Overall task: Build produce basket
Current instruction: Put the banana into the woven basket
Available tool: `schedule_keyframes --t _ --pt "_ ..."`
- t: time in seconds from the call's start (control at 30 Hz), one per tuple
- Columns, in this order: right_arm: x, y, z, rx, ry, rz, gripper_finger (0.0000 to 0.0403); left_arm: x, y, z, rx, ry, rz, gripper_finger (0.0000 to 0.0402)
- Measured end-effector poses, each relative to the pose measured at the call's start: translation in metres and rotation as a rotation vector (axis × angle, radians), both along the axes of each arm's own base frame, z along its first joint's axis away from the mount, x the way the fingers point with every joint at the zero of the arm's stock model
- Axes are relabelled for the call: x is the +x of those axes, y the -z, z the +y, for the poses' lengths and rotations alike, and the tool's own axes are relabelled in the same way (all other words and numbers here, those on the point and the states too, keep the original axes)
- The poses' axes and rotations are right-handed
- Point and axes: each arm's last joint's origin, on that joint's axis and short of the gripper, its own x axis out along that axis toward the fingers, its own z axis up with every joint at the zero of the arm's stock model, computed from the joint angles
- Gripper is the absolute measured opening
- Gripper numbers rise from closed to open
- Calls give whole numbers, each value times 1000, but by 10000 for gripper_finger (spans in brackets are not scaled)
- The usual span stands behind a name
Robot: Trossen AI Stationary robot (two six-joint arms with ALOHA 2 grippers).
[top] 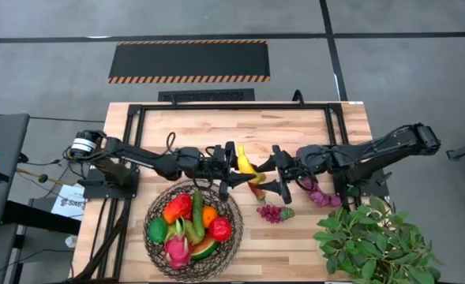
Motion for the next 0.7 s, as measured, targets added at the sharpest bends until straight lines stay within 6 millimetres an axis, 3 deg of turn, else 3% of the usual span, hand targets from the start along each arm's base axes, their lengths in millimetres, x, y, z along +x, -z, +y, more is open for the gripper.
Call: schedule_keyframes --t 0.27,0.5,0.7 --pt "-29 -4 4 23 -42 110 276 -43 -25 -10 114 141 228 115" --pt "-39 -3 6 16 -13 161 276 -84 -19 -48 194 252 500 125" --pt "-34 1 4 11 13 176 276 -101 -11 -87 367 226 553 140"
